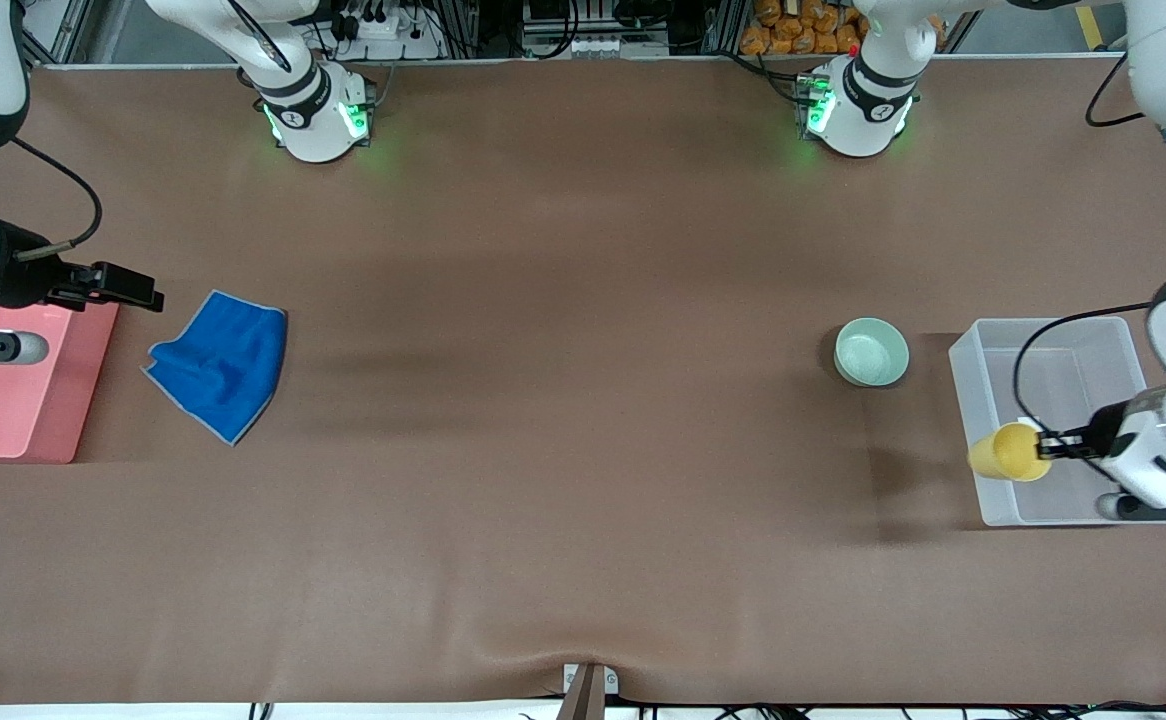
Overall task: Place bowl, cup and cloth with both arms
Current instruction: 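Carry the yellow cup into the clear bin while the right gripper lowers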
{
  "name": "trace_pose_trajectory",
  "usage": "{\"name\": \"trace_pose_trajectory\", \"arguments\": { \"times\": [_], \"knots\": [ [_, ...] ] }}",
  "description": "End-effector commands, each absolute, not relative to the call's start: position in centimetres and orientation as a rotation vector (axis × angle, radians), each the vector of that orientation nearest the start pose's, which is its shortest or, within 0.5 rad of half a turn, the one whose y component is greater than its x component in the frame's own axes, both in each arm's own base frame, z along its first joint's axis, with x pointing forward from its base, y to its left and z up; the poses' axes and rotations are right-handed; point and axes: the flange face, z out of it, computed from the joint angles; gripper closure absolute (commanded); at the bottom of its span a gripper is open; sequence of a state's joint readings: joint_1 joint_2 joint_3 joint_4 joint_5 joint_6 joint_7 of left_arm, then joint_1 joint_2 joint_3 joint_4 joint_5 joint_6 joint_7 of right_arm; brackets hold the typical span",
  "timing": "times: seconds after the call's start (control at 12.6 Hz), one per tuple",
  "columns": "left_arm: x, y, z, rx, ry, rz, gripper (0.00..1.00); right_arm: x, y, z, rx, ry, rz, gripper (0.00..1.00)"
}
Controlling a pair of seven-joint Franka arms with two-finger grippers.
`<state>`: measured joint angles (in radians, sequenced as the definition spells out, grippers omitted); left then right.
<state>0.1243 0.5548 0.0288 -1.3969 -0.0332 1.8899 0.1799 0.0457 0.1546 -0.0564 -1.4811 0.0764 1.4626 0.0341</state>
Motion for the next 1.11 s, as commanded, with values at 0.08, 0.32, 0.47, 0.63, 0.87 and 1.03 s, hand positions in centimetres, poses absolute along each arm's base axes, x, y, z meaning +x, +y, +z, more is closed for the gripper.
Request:
{"name": "trace_pose_trajectory", "arguments": {
  "times": [0.08,0.32,0.47,0.63,0.87,1.03],
  "knots": [
    [68.9,16.7,39.0,-3.183,0.160,0.076,1.00,58.8,-1.0,54.5,-3.055,0.108,0.350,0.00],
    [69.3,18.9,35.7,-3.170,0.203,0.089,1.00,59.6,-2.3,51.6,-3.044,0.144,0.414,0.00],
    [69.8,19.1,32.9,-3.165,0.221,0.086,1.00,59.7,-2.2,51.1,-3.043,0.142,0.426,0.00],
    [70.2,19.3,31.0,-3.158,0.224,0.072,1.00,59.8,-2.3,51.1,-3.043,0.145,0.424,0.00],
    [70.2,19.3,28.7,-3.158,0.240,0.086,1.00,59.8,-2.3,51.2,-3.043,0.145,0.421,0.00],
    [70.5,19.3,26.8,-3.154,0.244,0.078,1.00,59.8,-2.1,51.2,-3.042,0.140,0.421,0.00]
  ]
}}
